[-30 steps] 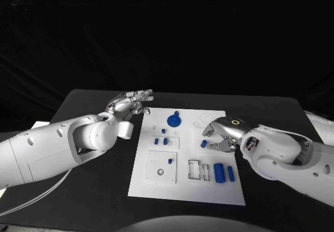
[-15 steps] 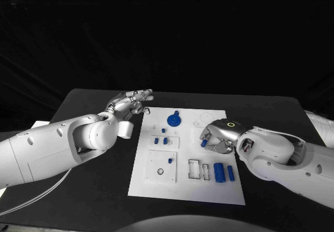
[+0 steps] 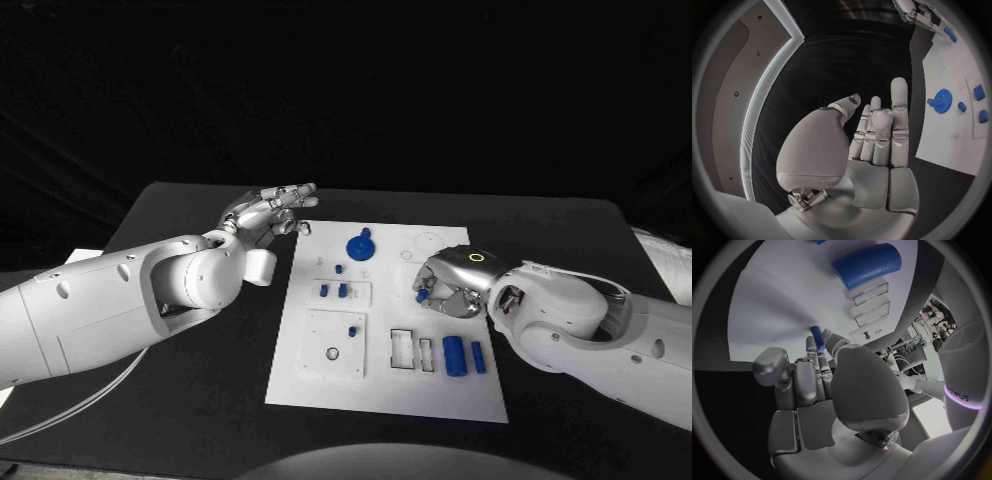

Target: Assemble the parts on the task board

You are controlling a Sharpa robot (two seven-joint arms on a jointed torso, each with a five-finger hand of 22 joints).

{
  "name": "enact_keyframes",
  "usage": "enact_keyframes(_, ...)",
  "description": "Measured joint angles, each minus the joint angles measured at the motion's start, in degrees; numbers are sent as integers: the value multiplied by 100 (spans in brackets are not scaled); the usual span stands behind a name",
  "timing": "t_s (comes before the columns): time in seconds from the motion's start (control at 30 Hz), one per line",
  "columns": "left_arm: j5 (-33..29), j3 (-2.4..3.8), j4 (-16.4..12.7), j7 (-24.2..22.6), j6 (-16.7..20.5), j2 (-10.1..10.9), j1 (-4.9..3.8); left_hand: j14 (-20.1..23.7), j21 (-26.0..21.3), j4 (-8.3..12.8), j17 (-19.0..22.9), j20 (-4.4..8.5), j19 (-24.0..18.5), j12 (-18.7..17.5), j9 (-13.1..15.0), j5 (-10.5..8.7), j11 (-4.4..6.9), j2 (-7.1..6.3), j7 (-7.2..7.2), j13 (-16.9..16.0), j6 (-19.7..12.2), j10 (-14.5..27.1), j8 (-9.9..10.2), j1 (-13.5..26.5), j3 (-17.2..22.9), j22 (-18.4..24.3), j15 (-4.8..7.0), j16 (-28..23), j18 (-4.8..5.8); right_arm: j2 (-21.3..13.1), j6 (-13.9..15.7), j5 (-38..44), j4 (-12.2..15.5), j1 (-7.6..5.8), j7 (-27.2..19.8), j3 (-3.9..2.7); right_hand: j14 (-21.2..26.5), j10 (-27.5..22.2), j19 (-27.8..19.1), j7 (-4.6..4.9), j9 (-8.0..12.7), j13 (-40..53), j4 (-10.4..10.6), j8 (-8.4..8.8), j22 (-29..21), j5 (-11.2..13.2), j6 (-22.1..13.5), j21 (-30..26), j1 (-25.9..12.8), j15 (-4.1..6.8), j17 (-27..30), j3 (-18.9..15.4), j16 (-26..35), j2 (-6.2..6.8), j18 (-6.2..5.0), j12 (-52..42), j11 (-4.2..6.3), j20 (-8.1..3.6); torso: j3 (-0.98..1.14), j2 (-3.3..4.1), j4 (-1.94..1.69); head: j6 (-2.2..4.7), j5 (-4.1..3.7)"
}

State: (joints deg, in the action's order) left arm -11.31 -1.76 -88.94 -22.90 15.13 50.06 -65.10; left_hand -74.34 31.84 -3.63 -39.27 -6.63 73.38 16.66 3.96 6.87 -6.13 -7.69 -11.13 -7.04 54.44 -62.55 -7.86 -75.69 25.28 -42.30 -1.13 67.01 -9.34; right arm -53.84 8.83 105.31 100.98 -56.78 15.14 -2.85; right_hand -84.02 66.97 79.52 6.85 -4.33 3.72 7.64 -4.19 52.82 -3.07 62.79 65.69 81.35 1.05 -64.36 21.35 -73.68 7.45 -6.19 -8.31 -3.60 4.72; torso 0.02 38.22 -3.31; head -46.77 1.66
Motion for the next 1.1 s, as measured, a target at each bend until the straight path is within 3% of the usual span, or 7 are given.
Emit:
enact_keyframes(0.6,1,0,-9,21,-4,11,0,0,0,0,0,0,0,23,0,0,0,0,19,1,-19,0,0,0,0,0,0,0,0,22,126,-2,34,4,166,2,0,247,41,-65,-88,0,65,-157,23,42,388,22,-15,40,-39,223,-25,-183,0,46,62,-41,-3,-5,-11,-32,-7)
enact_keyframes(0.83,1,0,-1,26,-4,17,0,0,0,0,0,0,0,23,0,0,0,0,19,1,-19,0,0,0,0,-1,0,0,0,-170,263,-133,292,-12,210,-27,0,247,41,-65,-89,-7,41,-157,22,56,387,22,1,40,-39,247,-35,-212,0,84,61,-41,-3,-12,-4,-24,15)
enact_keyframes(1.1,1,0,10,29,-4,14,0,0,0,0,0,0,0,23,0,0,0,0,19,2,-19,0,0,0,0,-1,0,0,0,-381,405,-383,699,-144,223,-98,0,246,41,-64,-90,-13,11,-150,30,68,385,22,9,40,-45,310,-47,-220,0,113,61,-41,-4,-12,4,-7,26)
